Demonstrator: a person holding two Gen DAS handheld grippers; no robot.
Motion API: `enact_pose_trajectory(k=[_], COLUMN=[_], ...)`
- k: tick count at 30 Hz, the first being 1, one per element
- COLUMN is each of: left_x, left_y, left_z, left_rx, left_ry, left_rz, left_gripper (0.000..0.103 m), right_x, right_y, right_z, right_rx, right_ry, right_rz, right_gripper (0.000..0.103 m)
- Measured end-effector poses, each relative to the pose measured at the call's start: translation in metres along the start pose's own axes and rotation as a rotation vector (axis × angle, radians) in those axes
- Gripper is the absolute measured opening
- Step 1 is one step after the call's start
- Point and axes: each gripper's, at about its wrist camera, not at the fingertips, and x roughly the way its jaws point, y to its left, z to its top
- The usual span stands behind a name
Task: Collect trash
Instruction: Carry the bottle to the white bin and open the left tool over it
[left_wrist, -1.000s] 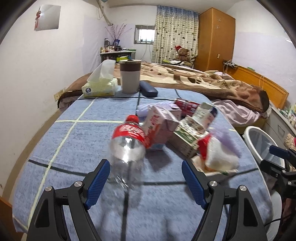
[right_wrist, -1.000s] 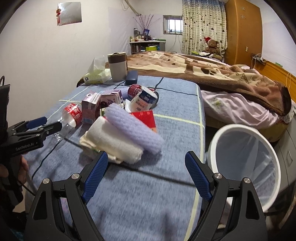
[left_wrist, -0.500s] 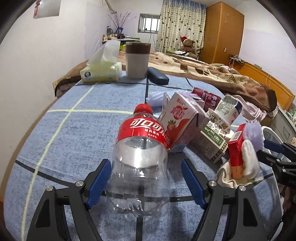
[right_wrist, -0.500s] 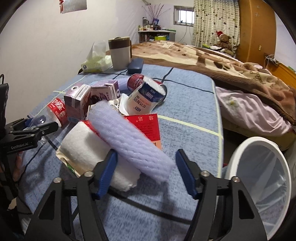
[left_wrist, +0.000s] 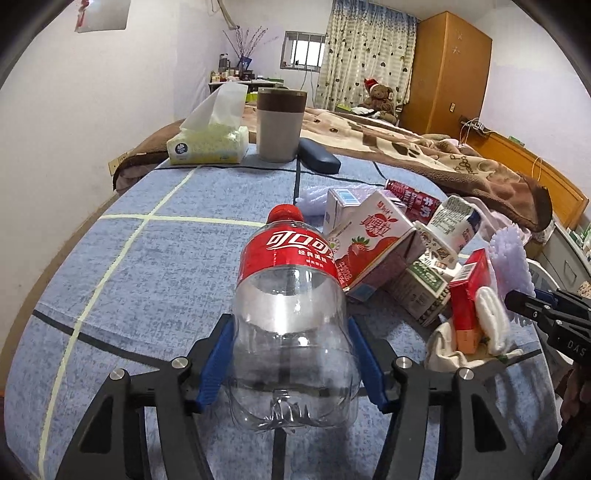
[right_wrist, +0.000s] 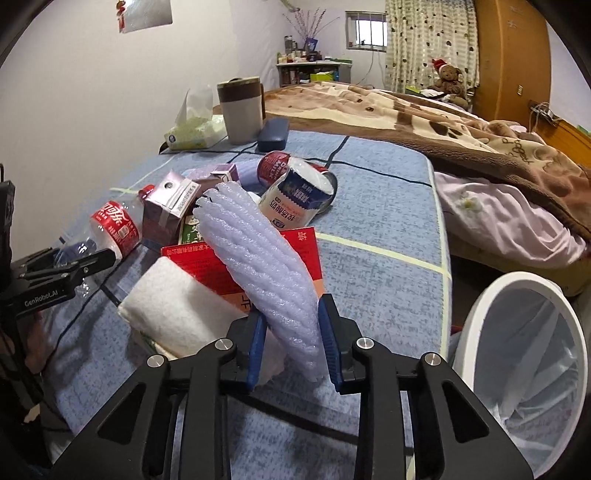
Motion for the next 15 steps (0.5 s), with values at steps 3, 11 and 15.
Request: enact_pose_trajectory(k=[3,11,15], left_x=[-0.013,-0.048,-0.062], left_y=[-0.003,-0.024,-0.047], left_z=[-0.001,0.003,0.005], left_rx=[0.0,0.024,0.06], left_ry=[-0.017,-0.069,-0.087], left_rz=[-0.003,-0.037,-0.073], left_gripper=[0.062,0.062,0.062], right_x=[-0.007,-0.026,-0.035], right_y=[0.0,-0.007,-0.019], right_z=[-0.001,-0.006,-0.011], right_rx=[0.005,0.04,0.078], right_ry=[-0.013,-0.047,-0.057], right_rz=[-0.003,-0.01,-0.019], right_gripper=[0.029,0.029,0.029])
